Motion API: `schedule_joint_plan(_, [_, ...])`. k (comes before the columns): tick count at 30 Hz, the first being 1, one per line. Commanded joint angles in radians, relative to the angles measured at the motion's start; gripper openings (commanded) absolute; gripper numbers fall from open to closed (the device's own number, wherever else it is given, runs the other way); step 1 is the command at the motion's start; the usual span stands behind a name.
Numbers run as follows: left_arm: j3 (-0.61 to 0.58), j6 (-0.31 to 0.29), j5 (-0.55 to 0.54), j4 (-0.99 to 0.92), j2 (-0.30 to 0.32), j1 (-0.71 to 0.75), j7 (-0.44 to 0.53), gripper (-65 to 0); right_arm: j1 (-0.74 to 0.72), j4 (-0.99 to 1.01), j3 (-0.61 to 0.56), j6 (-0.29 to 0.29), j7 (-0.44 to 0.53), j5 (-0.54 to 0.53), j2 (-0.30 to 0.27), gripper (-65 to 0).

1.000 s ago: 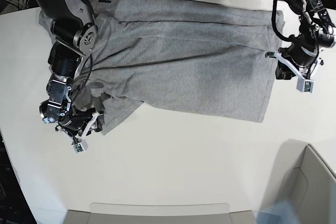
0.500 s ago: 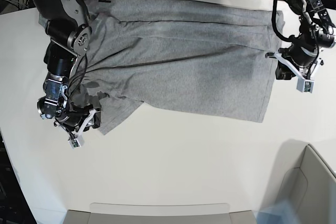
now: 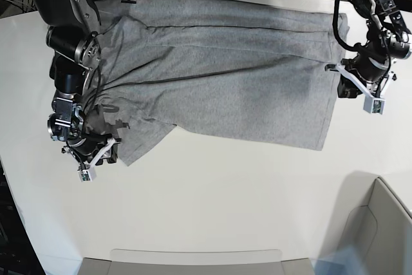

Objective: Fold the T-shirt properly
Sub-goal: 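Grasp the hem corner with the right gripper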

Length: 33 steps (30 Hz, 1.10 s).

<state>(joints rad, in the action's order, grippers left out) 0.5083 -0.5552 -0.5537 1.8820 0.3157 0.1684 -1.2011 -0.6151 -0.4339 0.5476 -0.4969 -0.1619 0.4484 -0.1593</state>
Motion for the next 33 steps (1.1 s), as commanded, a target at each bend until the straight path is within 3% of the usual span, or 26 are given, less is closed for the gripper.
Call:
schedule_joint_plan(1, [0.003,-0.003,-0.013,0.015,0.013,-0.01,0.019,-52.5,-0.004,0.008,-0.013,-0.016,-0.074,0.028,0.019,-39.8])
schedule_joint_plan(33, [0.002,-0.003,-0.015,0.015,0.012,-0.003,0.019,-52.5,-0.033,-0.07,-0.017,-0.015,-0.075,0.03,0.05,-39.8])
